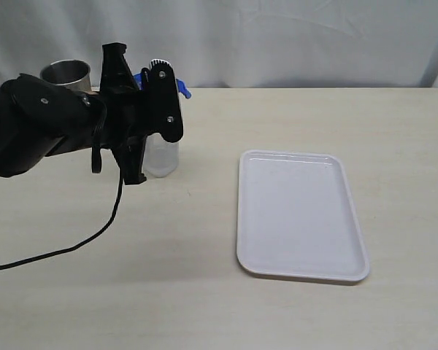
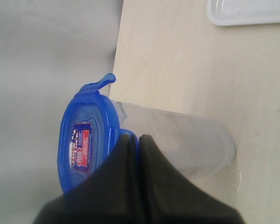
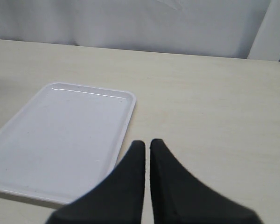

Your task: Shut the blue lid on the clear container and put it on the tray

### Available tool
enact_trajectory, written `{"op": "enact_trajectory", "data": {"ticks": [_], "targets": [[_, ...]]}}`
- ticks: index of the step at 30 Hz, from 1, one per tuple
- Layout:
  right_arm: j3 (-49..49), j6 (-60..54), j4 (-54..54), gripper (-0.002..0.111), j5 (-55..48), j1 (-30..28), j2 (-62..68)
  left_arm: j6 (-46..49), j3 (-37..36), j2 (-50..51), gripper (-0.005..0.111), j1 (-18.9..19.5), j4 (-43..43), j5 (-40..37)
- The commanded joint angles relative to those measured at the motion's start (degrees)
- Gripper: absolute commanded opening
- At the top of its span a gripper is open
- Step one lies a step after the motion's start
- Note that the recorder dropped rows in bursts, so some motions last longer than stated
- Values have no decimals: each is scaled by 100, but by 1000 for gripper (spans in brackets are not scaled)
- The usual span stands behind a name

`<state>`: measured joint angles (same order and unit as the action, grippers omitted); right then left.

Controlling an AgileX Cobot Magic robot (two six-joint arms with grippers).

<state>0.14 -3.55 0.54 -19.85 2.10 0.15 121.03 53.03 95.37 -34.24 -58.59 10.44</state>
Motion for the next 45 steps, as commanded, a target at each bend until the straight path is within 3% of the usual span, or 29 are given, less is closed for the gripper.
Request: {"op": "enact_trajectory", "data": {"ticks": [1,13,22,28,37,45], "targets": [[-14,-17,16,4,26,10,-15,42,-25,-43,0,-45,-60,-9],[-14,-17,16,4,26,10,-15,7,-25,-43,1,-45,-60,248],[-14,-17,16,4,26,10,-15,17,-25,-43,36,-45,-51,237],[-14,-17,16,4,26,10,-15,17,-25,-43,49,-45,-51,237],[-14,-17,16,4,26,10,-15,17,-25,-43,60,-45,-409,249],[-14,-17,16,4,26,10,-15,17,-25,-55,60,-45,-824,277]]}}
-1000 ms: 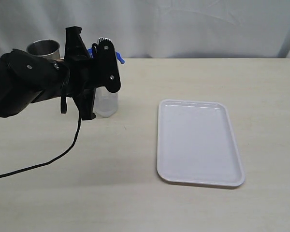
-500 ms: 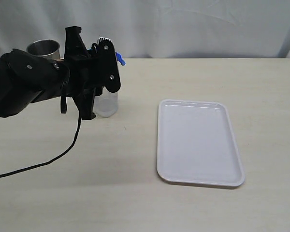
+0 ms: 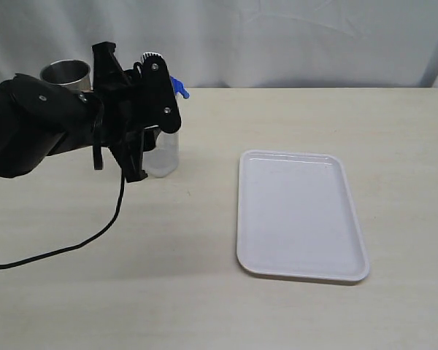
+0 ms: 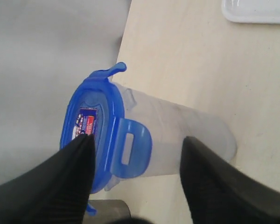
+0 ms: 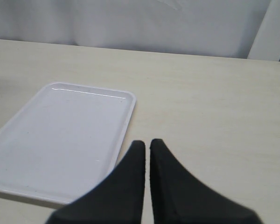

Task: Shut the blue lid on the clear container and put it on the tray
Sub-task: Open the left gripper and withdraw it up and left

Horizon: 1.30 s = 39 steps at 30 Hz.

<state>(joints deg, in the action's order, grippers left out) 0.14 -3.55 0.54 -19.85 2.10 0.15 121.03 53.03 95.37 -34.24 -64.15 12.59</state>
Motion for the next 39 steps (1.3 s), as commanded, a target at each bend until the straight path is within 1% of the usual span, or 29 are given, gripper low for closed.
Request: {"op": "enact_trajectory", "data": {"ticks": [1,10,17,19,21,22,23,24,25,26,27,28,29,30,31,32,33,35,36,38,39], "targets": [[-14,-17,16,4,26,10,-15,17,-25,-55,60,-45,-281,62],[-14,-17,16,4,26,10,-15,17,-25,-578,60,-45,-872,-45],[-14,-17,16,4,26,10,-15,41,-25,-1168,59,-45,-2195,-34],[-14,-17,16,4,26,10,-15,2,-25,-1447,59,-45,-2692,129],[-14,-17,16,4,26,10,-15,-76,48,-1651,45,-32,-2987,632],[-14,-17,16,4,26,10,-15,-137,115,-1745,33,-32,-3063,848],[-14,-17,16,4,26,10,-15,-137,142,-1771,25,-32,-3124,890],[-14,-17,16,4,26,10,-15,-137,155,-1798,9,144,-3322,753],[-14,-17,16,4,26,10,-15,-127,155,-1798,0,456,-3580,293],[-14,-17,16,4,26,10,-15,-277,155,-1798,0,827,-3580,-144],[-14,-17,16,4,26,10,-15,-582,131,-1798,0,1304,-3580,-811],[-14,-17,16,4,26,10,-15,-868,102,-1798,0,1693,-3580,-1645],[-14,-17,16,4,26,10,-15,-1035,58,-1787,0,2274,-3580,-2918],[-14,-17,16,4,26,10,-15,-1099,48,-1713,0,2727,-3580,-3990],[-14,-29,70,4,67,10,-15,-1099,48,-1575,0,3295,-3570,-5168],[-14,-29,227,4,191,10,-15,-1178,89,-1400,0,3703,-3572,-5600],[-14,-29,424,4,646,10,-15,-1182,107,-1197,0,4027,-3465,-5874],[-14,-17,444,4,1273,10,-15,-990,107,-964,0,4334,-3102,-5990],[-14,47,434,4,1594,10,-15,-879,107,-827,0,4411,-2871,-6063],[-14,149,231,4,2152,10,-15,-554,107,-581,0,4434,-2429,-6280],[-14,149,115,4,2512,10,-15,-293,107,-441,0,4401,-2218,-6529]]}}
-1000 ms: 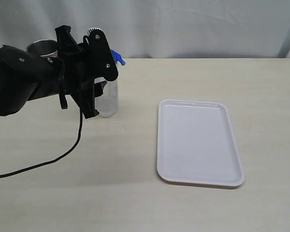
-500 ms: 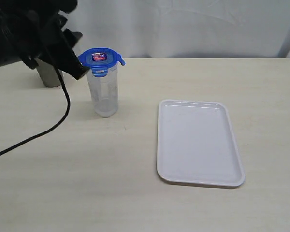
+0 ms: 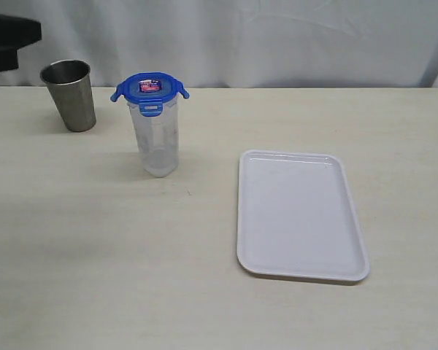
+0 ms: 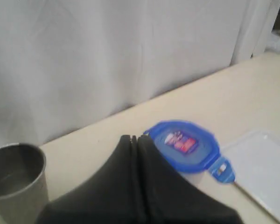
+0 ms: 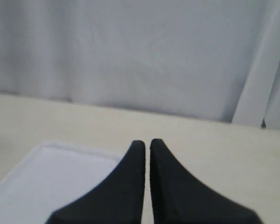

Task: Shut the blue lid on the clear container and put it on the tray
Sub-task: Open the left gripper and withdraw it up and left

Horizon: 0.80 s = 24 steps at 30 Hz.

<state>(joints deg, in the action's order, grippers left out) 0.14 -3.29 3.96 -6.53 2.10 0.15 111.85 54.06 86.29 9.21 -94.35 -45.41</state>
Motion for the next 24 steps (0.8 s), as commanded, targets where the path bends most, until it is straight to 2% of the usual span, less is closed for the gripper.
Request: {"op": "enact_trajectory", "data": {"ticks": [1,3,6,11,17,19,24], "targets": [[-14,123,-320,4,1560,10,-15,882,4,615,0,14,884,-974],[-14,652,-630,4,2455,10,-15,1098,29,867,0,-101,912,-1317],[-14,1358,-949,4,2840,10,-15,1098,98,1102,0,-222,1064,-1195],[-26,1370,-904,4,2613,10,395,1098,98,1331,0,-260,1125,-1064],[-749,1795,-621,4,2282,10,2001,1098,107,1416,0,-260,1066,-1034],[-1063,2413,104,4,2267,10,2717,1098,107,1416,0,-260,961,-976],[-1857,4975,3224,4,2805,10,4543,1098,107,1427,0,-381,926,-908]]}}
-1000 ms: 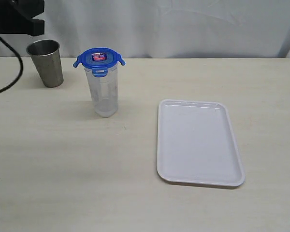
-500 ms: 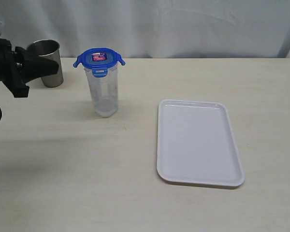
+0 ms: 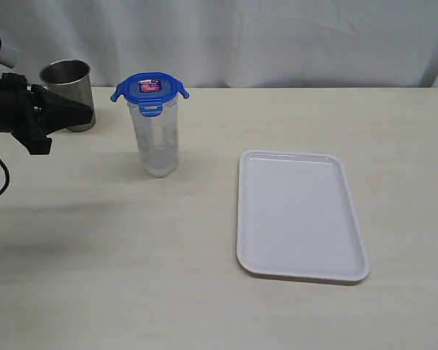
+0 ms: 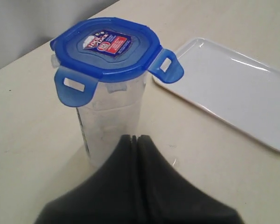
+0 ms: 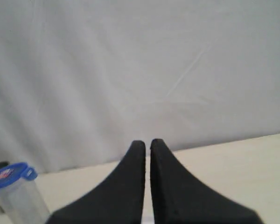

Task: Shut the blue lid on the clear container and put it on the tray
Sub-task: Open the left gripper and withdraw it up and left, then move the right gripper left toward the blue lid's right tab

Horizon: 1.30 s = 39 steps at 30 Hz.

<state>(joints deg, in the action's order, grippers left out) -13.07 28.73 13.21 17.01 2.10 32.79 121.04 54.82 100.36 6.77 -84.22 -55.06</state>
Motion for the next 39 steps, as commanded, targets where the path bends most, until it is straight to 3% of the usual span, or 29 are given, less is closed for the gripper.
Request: {"op": "enact_trajectory", "data": {"ticks": [1,6,9,16,25,39], "targets": [[-767,2317,2957,4,691,10,1687,179,31,31,0,-200,-86,98],[-2583,5422,6587,4,1213,10,3567,179,31,87,0,-521,-86,429],[-3649,6494,7803,4,1330,10,4551,179,31,140,0,-660,-211,830],[-5394,6489,7860,4,2224,10,6458,179,273,573,0,-782,-494,807],[-6640,6504,8380,4,1636,584,7740,179,604,660,0,-782,-642,1079],[-7016,6578,8428,4,1784,1046,8230,179,630,660,0,-782,-947,1622]]}}
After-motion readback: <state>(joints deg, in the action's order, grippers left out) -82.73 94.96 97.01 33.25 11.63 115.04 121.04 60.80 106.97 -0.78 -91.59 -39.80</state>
